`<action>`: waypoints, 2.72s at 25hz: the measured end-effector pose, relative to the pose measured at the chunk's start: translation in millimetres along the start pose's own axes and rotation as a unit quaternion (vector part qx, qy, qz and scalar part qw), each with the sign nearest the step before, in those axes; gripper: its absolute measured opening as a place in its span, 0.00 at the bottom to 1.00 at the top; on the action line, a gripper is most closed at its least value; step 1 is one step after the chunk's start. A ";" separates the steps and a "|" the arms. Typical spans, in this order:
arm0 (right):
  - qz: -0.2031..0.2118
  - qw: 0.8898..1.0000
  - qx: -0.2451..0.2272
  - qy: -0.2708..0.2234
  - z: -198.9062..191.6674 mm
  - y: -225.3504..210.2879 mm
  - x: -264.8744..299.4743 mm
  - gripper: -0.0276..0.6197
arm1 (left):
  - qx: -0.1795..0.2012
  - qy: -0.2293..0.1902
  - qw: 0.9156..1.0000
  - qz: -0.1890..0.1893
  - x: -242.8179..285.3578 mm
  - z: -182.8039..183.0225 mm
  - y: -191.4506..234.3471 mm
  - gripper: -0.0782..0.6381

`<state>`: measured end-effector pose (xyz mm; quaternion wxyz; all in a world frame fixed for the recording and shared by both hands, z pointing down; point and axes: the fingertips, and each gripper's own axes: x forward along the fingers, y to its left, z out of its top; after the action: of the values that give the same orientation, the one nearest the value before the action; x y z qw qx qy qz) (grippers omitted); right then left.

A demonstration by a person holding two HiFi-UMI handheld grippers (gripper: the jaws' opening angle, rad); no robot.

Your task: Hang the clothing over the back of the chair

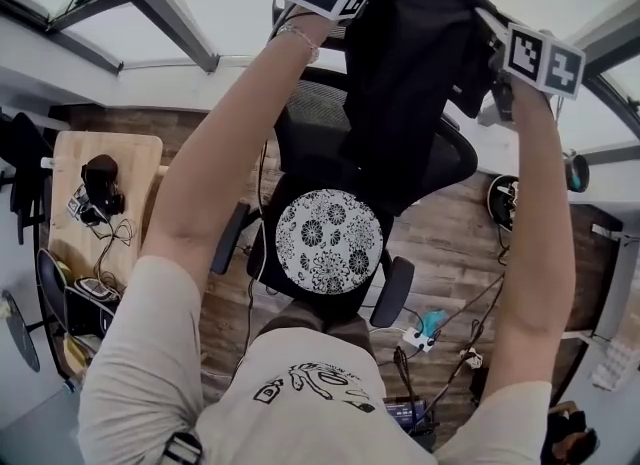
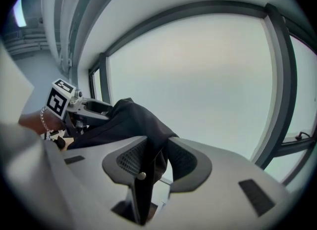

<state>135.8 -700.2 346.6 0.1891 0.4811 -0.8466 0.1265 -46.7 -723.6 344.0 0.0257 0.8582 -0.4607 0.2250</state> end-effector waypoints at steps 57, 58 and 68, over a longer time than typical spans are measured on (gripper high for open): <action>-0.014 0.998 -0.018 -0.051 -21.0 -6.9 -65.2 0.17 | 0.011 -0.093 0.994 0.053 -71.7 29.8 -20.6 0.54; -0.019 0.997 -0.024 -0.067 -16.1 -1.8 -75.9 0.17 | 0.003 -0.104 0.993 0.050 -83.2 30.4 -26.9 0.53; -0.021 0.980 -0.026 -0.196 1.3 85.1 -202.3 0.13 | -0.061 -0.204 0.977 0.004 -212.9 34.1 -117.7 0.35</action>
<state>156.3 -502.6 253.3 0.0345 0.5089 -0.8601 0.0033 -40.9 -498.7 245.3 -0.0177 0.8811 -0.4724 0.0167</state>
